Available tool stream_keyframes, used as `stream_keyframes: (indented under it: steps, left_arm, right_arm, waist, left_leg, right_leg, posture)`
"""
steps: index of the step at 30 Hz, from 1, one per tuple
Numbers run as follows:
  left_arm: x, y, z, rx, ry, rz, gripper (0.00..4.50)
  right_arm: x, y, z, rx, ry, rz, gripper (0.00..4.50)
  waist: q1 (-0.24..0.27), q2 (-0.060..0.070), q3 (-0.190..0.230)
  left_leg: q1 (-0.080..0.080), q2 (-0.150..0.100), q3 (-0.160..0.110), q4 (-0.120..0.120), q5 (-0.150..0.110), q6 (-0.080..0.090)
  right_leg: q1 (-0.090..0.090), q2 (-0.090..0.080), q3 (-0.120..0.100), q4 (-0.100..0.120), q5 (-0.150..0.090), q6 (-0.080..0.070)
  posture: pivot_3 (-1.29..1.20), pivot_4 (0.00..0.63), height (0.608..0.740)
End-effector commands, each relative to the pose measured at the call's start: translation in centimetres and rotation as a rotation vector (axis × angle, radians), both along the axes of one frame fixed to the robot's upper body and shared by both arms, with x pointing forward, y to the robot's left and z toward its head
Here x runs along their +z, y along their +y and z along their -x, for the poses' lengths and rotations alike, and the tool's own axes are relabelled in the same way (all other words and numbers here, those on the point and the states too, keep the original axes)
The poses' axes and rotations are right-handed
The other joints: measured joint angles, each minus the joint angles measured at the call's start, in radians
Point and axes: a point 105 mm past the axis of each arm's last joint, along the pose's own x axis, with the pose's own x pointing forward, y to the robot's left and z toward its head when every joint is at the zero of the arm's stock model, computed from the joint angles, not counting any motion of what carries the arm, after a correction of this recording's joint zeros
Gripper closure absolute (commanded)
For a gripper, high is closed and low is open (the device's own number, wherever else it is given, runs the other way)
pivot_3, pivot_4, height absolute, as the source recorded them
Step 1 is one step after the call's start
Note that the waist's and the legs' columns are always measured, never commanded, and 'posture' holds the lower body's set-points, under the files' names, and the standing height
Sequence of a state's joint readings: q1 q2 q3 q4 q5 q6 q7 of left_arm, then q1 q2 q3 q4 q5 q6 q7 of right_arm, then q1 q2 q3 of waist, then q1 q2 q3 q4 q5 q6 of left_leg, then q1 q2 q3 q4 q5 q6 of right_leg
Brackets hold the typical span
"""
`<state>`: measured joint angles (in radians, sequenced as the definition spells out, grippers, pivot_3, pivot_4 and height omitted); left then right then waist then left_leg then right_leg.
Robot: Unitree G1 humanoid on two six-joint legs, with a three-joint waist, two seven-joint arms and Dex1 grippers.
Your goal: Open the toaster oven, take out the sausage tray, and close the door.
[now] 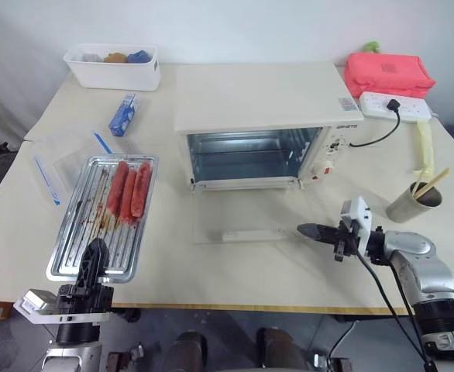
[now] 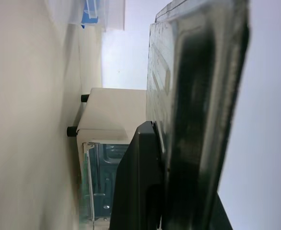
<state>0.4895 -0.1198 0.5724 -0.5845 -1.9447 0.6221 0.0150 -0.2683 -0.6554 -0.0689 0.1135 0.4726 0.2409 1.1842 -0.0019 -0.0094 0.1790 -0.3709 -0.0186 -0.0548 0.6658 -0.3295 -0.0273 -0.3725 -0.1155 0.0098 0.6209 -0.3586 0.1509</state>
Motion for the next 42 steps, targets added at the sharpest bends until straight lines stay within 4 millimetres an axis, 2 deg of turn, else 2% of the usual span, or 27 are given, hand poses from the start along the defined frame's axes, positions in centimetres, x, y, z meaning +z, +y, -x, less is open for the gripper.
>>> stream_keyframes:
  steps: [1, 5, 12, 15, 17, 19, 23, 25, 26, 29, 34, 37, 42]
  left_arm:
    - [0.7, 0.9, 0.9, 0.017, -0.054, -0.02, 4.5]
    - [0.2, 1.1, 1.5, -0.006, -0.06, -0.034, 4.5]
    - [-0.3, 1.1, 2.5, -0.121, -0.088, -0.078, 4.5]
    - [-0.7, 0.8, 3.0, -0.219, -0.088, -0.095, 4.5]
    - [-0.9, 0.9, 3.2, -0.268, -0.087, -0.1, 4.5]
    - [-1.1, 0.9, 3.2, -0.316, -0.088, -0.102, 4.5]
    - [-1.5, 0.1, 3.2, -0.486, -0.066, -0.108, 4.5]
    - [-1.4, -0.1, 3.2, -0.53, -0.064, -0.112, 4.5]
    - [-1.4, -0.3, 3.0, -0.57, -0.063, -0.119, 4.5]
    - [-1.1, -1.7, 1.1, -0.741, -0.042, -0.18, 4.5]
    - [-0.5, -2.6, -0.6, -0.88, -0.048, -0.225, 4.5]
    - [0.1, -4.0, -2.9, -0.993, -0.057, -0.271, 4.5]
    - [0.0, -5.6, -5.4, -1.146, 0.019, -0.32, 4.5]
  right_arm:
    - [3.0, -0.1, 0.8, 0.008, -0.039, -0.062, 4.47]
    - [5.8, 0.0, 1.3, 0.005, -0.072, -0.127, 4.47]
    - [11.6, 1.2, -0.6, -0.038, -0.156, -0.346, 4.47]
    - [13.1, 1.7, -0.5, -0.025, -0.172, -0.388, 4.47]
    - [13.1, 1.8, 0.3, -0.002, -0.196, -0.372, 4.47]
    - [12.0, 1.7, 0.9, 0.004, -0.184, -0.299, 4.47]
    - [9.9, -0.1, 2.2, -0.05, -0.191, -0.165, 4.47]
    - [9.5, -0.6, 2.5, -0.064, -0.19, -0.145, 4.08]
    - [8.7, -1.4, 3.0, -0.073, -0.193, -0.09, 3.85]
    - [5.9, -4.7, 5.3, -0.152, -0.177, 0.076, 2.89]
    - [4.8, -5.8, 7.7, -0.197, -0.174, 0.135, 1.2]
    - [4.0, -6.5, 9.5, -0.25, -0.154, 0.159, 0.14]
    - [3.3, -7.1, 11.4, -0.324, -0.136, 0.172, 0.03]
  waist:
    - [0.002, 0.0, 0.0]
    - [0.002, 0.0, 0.0]
    - [0.0, 0.0, 0.0]
    - [0.003, 0.0, 0.0]
    - [0.006, 0.0, 0.0]
    - [0.008, 0.0, 0.0]
    - [0.012, 0.0, 0.0]
    - [0.007, 0.0, 0.0]
    - [0.002, 0.0, 0.0]
    - [0.022, 0.001, 0.0]
    - [0.011, 0.005, -0.001]
    - [0.004, 0.005, -0.002]
    - [0.002, 0.006, -0.002]
  left_leg:
    - [0.0, 0.0, 0.0, 0.0, 0.0, 0.0]
    - [0.0, 0.0, 0.0, 0.0, 0.0, 0.0]
    - [0.0, 0.001, 0.0, 0.0, -0.001, 0.0]
    - [-0.001, 0.002, 0.0, -0.001, -0.001, 0.0]
    - [-0.002, 0.003, -0.003, -0.002, -0.001, 0.0]
    - [-0.003, 0.004, -0.003, -0.002, -0.001, 0.001]
    - [-0.003, 0.003, -0.003, -0.002, -0.002, 0.002]
    - [-0.003, 0.003, -0.001, -0.002, -0.002, 0.002]
    - [-0.002, 0.003, -0.001, -0.001, -0.001, 0.002]
    - [-0.001, 0.001, -0.002, -0.002, -0.001, 0.002]
    - [0.0, 0.0, -0.001, -0.002, -0.001, 0.001]
    - [0.002, 0.0, -0.001, -0.003, -0.001, 0.001]
    - [0.001, 0.0, -0.002, -0.003, 0.0, -0.001]
  right_leg:
    - [0.0, 0.0, 0.0, 0.0, 0.0, 0.0]
    - [0.0, 0.0, 0.0, 0.0, 0.0, 0.0]
    - [-0.001, 0.0, 0.0, 0.0, 0.0, -0.001]
    - [-0.002, 0.0, 0.0, 0.0, 0.0, -0.001]
    - [-0.002, 0.0, -0.002, -0.001, 0.0, -0.001]
    - [-0.002, -0.001, -0.002, -0.001, 0.0, -0.001]
    - [-0.002, -0.001, -0.002, -0.002, 0.0, -0.001]
    - [-0.002, -0.001, -0.001, -0.001, 0.0, -0.001]
    - [-0.002, -0.001, 0.0, -0.001, 0.0, -0.001]
    - [-0.001, -0.001, -0.001, 0.0, 0.0, -0.002]
    - [-0.001, 0.0, 0.001, 0.002, -0.001, -0.003]
    - [-0.001, 0.0, 0.001, 0.004, -0.001, -0.003]
    - [-0.002, 0.0, 0.0, 0.006, -0.001, -0.003]
  posture:
    - [0.0, 0.15, 0.74]
    - [0.0, 0.15, 0.74]
    - [0.0, 0.15, 0.74]
    - [0.0, 0.15, 0.74]
    - [0.0, 0.15, 0.74]
    - [0.0, 0.15, 0.74]
    - [0.0, 0.15, 0.74]
    - [0.0, 0.15, 0.74]
    - [0.0, 0.15, 0.74]
    - [0.0, 0.15, 0.74]
    - [0.0, 0.15, 0.74]
    - [0.0, 0.15, 0.74]
    - [0.0, 0.15, 0.74]
